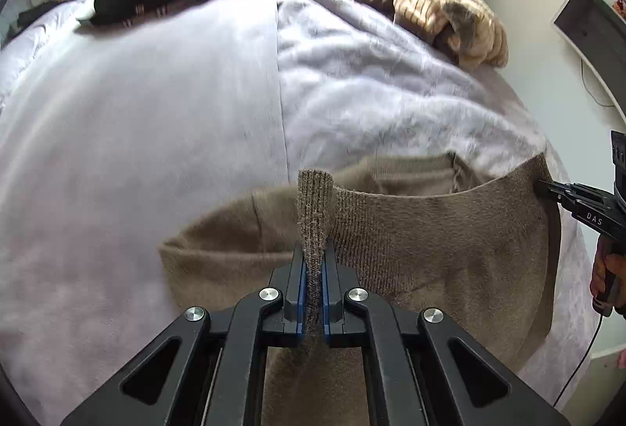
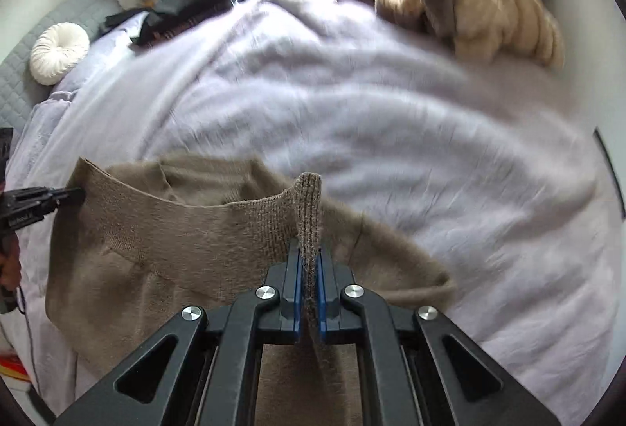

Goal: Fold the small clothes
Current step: 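Lift the hem with both grippers and fold it up toward the collar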

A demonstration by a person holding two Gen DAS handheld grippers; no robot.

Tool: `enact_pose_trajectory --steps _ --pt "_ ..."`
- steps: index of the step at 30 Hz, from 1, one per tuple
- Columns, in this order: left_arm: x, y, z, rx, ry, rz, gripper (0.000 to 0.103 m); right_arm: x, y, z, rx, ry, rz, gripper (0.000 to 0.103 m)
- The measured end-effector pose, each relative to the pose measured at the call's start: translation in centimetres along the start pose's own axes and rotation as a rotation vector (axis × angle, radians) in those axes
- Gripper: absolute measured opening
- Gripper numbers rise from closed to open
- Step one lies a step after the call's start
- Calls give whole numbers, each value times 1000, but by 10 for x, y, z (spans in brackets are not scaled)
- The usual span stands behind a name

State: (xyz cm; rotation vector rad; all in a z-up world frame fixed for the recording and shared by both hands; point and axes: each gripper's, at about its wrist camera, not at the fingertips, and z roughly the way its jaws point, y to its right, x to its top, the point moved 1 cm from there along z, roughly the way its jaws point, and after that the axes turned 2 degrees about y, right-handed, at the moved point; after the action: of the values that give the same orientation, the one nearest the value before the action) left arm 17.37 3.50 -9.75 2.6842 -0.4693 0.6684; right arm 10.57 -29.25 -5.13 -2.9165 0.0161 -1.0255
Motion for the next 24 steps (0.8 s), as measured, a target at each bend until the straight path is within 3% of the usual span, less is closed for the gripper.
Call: enact_pose_trajectory --steps 2,5,9,11,12,15,17,20,21,24 --pt "9 -3 2 26 18 5 7 12 4 1 -3 7 6 6" --pt "13 -15 31 66 -17 -33 7 24 17 27 4 -32 78 6" --pt "0 -24 78 127 -88 -63 7 16 26 75 -19 -124 126 6" --pt "-5 -23 87 156 -70 -55 9 9 27 92 -29 -146 126 6" --pt "-6 -23 88 176 -63 -52 20 7 27 95 -29 -141 133 6" --pt "-5 -32 81 276 -43 -68 66 5 35 92 -5 -131 194 5" --pt "-2 -47 68 288 -36 -98 67 5 42 85 9 -131 239 6" --pt "-3 -62 46 317 -54 -131 67 5 53 70 -65 -126 286 20" --pt "-6 -66 38 319 -58 -137 67 3 56 63 -68 -118 306 20" --pt "-23 -69 4 239 -69 -171 67 -10 60 36 -15 -90 355 20"
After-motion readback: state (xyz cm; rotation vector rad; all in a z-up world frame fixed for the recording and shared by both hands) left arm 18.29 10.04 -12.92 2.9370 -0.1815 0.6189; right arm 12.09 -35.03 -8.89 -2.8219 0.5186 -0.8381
